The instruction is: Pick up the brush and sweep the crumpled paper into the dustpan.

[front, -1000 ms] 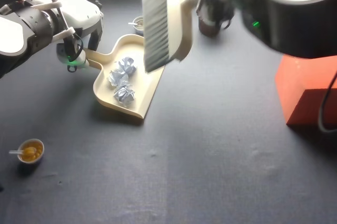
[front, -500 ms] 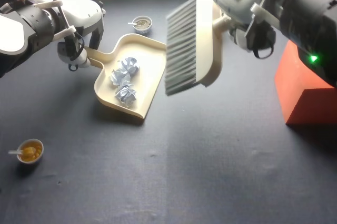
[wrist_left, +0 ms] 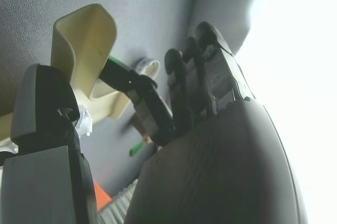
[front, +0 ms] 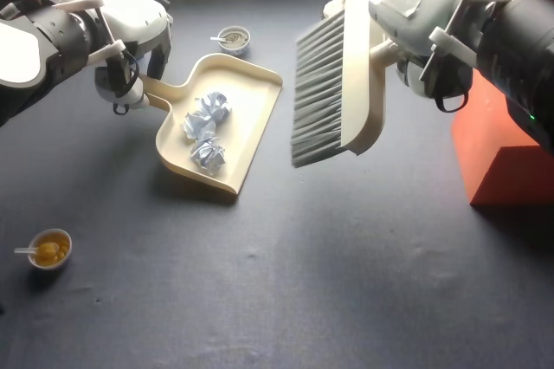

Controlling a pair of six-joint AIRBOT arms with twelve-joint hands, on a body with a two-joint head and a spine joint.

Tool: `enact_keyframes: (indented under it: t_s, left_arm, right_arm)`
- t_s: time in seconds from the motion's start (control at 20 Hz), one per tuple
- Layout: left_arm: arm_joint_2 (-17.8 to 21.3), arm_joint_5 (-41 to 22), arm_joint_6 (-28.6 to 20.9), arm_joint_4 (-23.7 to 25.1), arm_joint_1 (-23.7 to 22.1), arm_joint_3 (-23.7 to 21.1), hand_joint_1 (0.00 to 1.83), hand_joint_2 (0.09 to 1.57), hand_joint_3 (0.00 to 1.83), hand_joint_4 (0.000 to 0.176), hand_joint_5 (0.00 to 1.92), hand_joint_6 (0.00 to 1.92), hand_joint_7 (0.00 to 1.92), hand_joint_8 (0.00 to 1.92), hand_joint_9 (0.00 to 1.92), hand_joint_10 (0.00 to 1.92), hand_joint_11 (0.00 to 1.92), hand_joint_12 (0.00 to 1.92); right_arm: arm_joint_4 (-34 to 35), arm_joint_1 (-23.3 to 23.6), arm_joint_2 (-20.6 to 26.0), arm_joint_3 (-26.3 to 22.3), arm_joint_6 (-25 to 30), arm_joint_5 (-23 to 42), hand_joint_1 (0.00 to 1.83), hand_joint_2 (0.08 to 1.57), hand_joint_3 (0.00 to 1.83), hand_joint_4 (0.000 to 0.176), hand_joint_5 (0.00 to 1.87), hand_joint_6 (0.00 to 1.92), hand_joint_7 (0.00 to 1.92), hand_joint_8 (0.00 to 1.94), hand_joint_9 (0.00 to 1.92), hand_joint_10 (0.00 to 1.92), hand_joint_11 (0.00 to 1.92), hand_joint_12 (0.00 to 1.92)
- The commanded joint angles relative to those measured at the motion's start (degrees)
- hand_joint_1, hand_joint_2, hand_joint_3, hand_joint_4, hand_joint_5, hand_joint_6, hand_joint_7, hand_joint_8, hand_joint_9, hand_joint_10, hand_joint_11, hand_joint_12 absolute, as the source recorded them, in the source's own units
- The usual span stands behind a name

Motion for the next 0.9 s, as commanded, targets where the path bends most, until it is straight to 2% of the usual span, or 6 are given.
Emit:
enact_keyframes:
  t_s: [0.0,0.35,0.55,0.6,0.75,0.85]
  left_arm:
    - [0.54,4.42,0.15,1.8,-0.75,0.04,1.15,1.08,0.0,0.0,1.06,0.84,0.34,0.0,0.23,0.0,0.15,0.05]
    - [0.53,4.45,0.16,1.87,-0.97,0.18,1.11,1.1,0.0,0.0,1.01,0.93,0.32,0.0,0.21,0.0,0.13,0.04]
    - [0.58,4.37,0.16,1.94,-0.95,0.05,1.06,1.12,0.0,0.038,0.96,1.01,0.3,0.0,0.22,0.0,0.15,0.05]
    - [0.61,4.37,0.16,1.96,-0.95,0.06,1.0,1.09,0.0,0.06,0.69,0.37,0.26,0.0,0.2,0.01,0.13,0.04]
    - [0.61,4.37,0.17,2.11,-0.95,0.06,0.94,1.02,0.0,0.093,0.53,0.01,0.24,0.0,0.2,0.01,0.13,0.04]
    - [0.61,4.37,0.17,2.11,-0.95,0.02,0.95,1.02,0.0,0.092,0.53,0.0,0.22,0.0,0.19,0.0,0.11,0.04]
  right_arm:
    - [-4.84,0.59,0.42,0.09,-0.68,-2.37,0.77,1.34,0.0,0.176,1.2,1.92,1.28,1.94,1.22,1.92,1.02,1.92]
    - [-5.63,0.59,0.42,0.17,-0.8,-2.28,0.77,1.35,0.0,0.176,1.18,1.92,1.28,1.94,1.22,1.92,1.01,1.92]
    - [-5.63,0.59,0.42,0.02,-0.8,-2.28,0.76,1.36,0.0,0.176,1.19,1.92,1.29,1.94,1.23,1.92,1.02,1.92]
    - [-5.63,0.59,0.42,-0.04,-0.8,-2.28,0.76,1.35,0.0,0.176,1.2,1.92,1.28,1.94,1.21,1.92,0.98,1.92]
    - [-5.72,0.59,0.42,-0.34,-0.79,-2.28,0.6,1.29,0.0,0.176,1.18,1.92,1.27,1.94,1.19,1.92,0.96,1.92]
    - [-5.72,0.59,0.42,-0.48,-0.53,-2.28,0.49,1.21,0.0,0.176,1.18,1.92,1.27,1.94,1.19,1.92,0.95,1.92]
